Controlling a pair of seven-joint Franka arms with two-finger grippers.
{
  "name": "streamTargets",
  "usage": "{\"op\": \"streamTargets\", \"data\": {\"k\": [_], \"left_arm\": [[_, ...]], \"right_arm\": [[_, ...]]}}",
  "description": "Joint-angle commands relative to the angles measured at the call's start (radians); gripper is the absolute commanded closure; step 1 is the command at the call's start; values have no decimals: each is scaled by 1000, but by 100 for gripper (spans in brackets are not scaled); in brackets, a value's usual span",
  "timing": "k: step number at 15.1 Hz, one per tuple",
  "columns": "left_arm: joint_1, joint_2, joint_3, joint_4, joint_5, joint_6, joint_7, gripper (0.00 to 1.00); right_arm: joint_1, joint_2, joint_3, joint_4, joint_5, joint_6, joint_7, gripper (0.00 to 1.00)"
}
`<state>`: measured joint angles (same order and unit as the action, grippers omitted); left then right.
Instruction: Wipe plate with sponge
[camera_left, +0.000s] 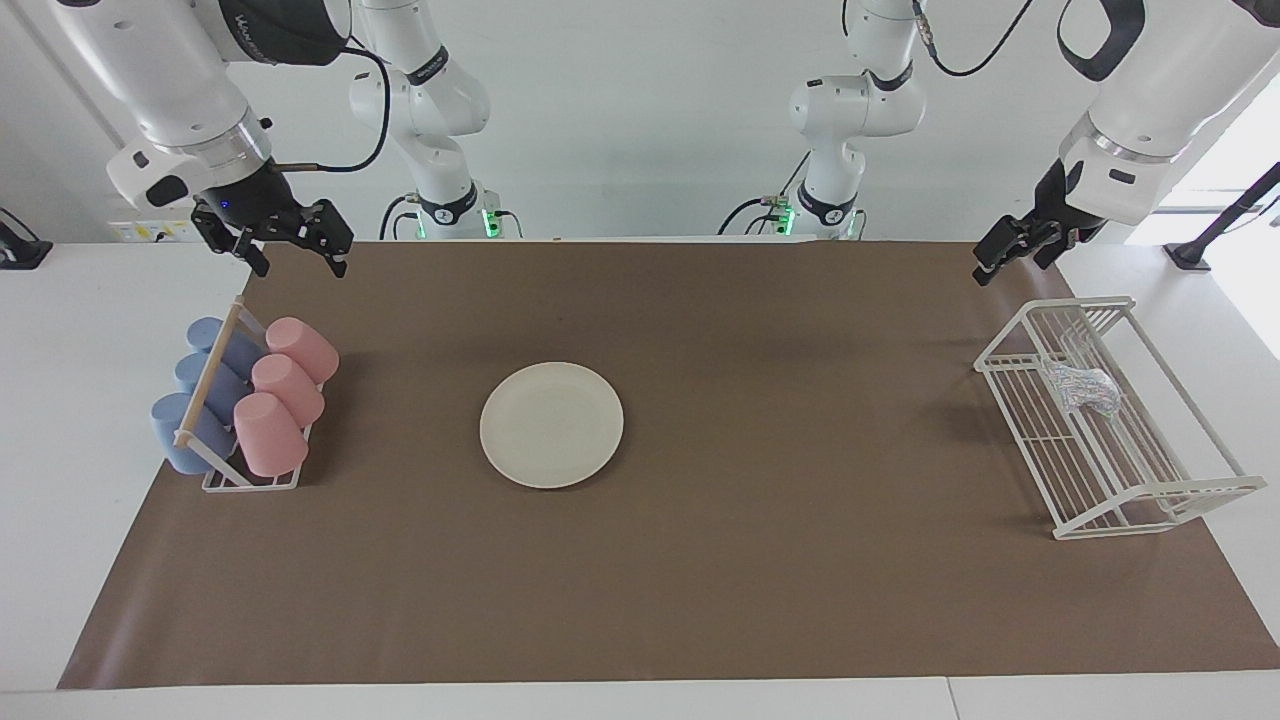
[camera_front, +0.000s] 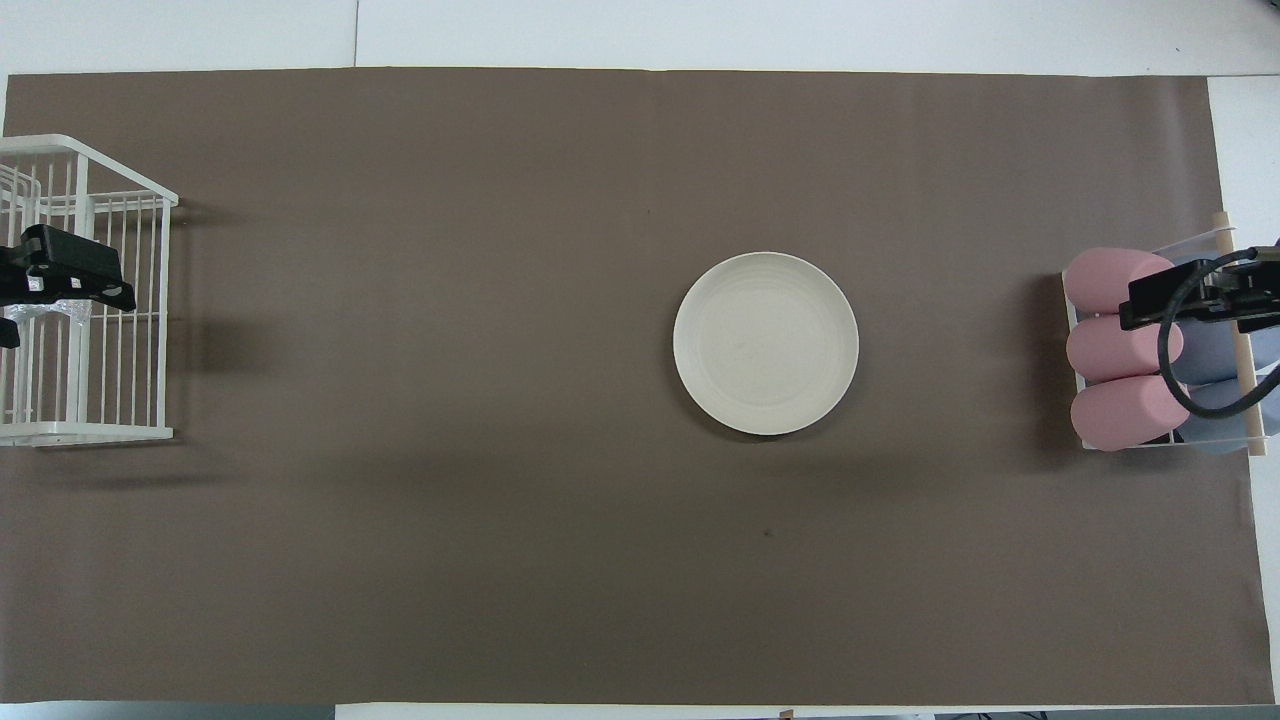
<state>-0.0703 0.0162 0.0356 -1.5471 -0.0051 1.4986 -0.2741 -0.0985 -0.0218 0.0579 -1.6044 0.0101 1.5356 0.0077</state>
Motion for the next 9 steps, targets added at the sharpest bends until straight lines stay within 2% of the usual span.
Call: {"op": "streamTargets", "data": {"k": [1, 4, 9], "left_arm": [[-20, 2, -5, -40, 106, 25, -31, 0], [-43, 54, -6, -54, 250, 43, -31, 0], [-105, 240, -8, -22, 558, 57, -28, 0]], "right_arm": [[-6, -6, 5, 6, 16, -14, 15, 0], [-6, -6, 5, 6, 16, -14, 15, 0], [-6, -6, 5, 4, 16, -14, 17, 0]]}}
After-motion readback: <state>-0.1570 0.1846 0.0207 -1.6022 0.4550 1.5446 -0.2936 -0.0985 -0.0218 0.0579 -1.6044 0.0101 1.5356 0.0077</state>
